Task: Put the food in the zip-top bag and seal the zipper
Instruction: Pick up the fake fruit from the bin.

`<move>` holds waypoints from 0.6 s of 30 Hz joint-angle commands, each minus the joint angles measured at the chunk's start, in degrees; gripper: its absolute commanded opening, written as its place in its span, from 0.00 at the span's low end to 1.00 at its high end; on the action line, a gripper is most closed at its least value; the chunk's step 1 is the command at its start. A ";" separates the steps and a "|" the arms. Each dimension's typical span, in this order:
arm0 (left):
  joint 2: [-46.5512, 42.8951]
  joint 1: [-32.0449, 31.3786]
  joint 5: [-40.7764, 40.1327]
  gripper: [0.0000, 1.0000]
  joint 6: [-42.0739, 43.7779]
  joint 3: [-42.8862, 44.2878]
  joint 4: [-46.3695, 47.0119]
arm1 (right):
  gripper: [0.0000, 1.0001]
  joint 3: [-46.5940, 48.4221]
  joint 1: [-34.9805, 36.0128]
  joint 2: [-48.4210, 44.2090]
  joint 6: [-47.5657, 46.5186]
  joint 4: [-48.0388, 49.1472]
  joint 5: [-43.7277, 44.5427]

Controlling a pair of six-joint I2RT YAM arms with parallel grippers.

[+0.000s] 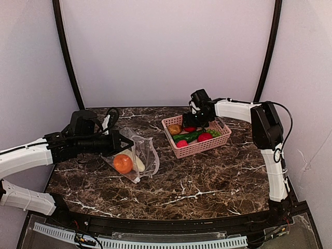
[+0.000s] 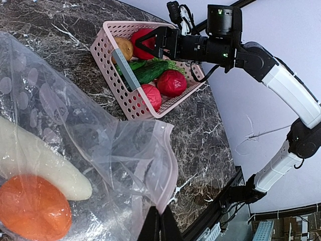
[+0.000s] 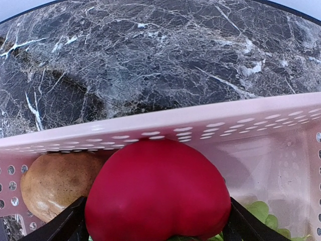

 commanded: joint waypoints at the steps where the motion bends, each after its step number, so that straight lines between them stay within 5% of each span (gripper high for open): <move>1: -0.42 0.55 0.21 0.01 0.07 -1.07 0.79 | 0.85 1.35 -0.16 0.68 0.69 1.06 0.37; 7: -0.66 0.70 0.26 0.01 0.01 -1.37 0.67 | 0.74 1.21 -0.16 0.54 1.07 1.26 0.46; 18: -1.63 0.78 -0.01 0.01 -0.08 -1.76 0.24 | 0.71 -2.05 -0.16 -5.41 0.72 2.43 0.63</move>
